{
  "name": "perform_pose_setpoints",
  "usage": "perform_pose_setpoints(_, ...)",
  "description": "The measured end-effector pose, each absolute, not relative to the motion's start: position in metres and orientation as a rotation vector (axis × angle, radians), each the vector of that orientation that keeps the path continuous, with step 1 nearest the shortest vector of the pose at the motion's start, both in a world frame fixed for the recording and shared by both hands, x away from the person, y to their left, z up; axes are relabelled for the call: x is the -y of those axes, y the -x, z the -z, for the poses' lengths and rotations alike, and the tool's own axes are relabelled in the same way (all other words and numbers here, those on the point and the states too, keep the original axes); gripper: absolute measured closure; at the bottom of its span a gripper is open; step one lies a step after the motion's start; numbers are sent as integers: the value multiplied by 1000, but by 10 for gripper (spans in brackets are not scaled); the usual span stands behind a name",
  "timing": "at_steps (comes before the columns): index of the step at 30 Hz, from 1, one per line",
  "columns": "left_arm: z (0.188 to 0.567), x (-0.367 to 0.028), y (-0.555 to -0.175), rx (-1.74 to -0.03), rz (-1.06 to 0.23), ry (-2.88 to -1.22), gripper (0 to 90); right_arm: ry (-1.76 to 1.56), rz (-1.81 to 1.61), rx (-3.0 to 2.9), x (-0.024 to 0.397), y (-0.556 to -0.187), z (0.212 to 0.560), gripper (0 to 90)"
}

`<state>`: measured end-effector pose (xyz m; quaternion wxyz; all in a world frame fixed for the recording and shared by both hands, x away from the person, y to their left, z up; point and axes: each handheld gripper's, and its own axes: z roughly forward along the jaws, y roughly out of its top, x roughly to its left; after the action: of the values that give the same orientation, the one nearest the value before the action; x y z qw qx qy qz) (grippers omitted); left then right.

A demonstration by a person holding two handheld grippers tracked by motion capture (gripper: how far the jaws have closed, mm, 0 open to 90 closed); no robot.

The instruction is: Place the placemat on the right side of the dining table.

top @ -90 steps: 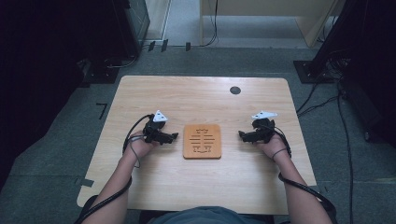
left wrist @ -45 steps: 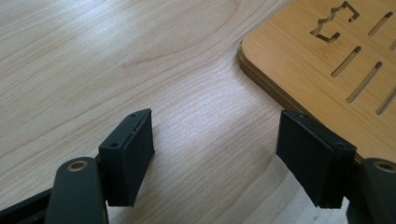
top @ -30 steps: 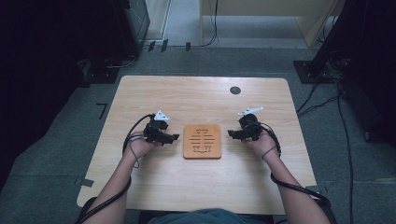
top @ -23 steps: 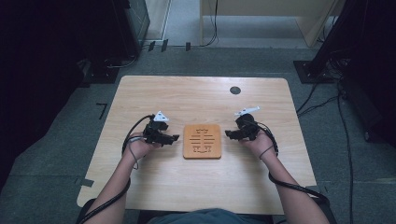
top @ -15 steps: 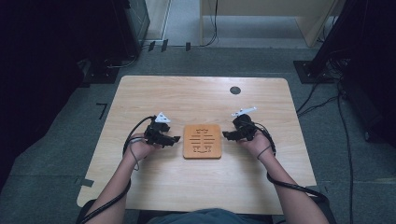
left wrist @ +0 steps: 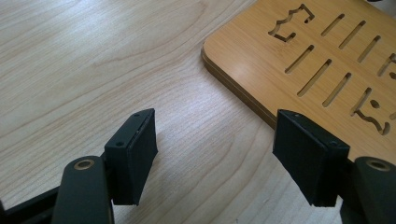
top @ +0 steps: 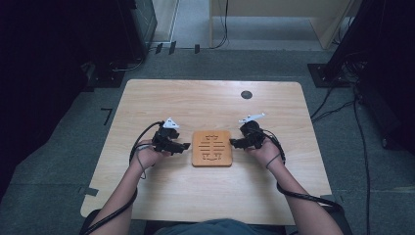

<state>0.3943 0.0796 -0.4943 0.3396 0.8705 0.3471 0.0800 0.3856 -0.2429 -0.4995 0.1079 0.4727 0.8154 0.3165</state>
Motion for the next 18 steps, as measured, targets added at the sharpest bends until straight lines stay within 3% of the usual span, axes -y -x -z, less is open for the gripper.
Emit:
perform_pose_setpoints(13,492,-77,-393,-884,-213,-2265,289,-1361,-928,-2406,236,-385,500,299)
perform_pose_setpoints(18,490,-75,-392,-899,-174,-2257,354,-1360,-926,-2406,234,-385,500,291)
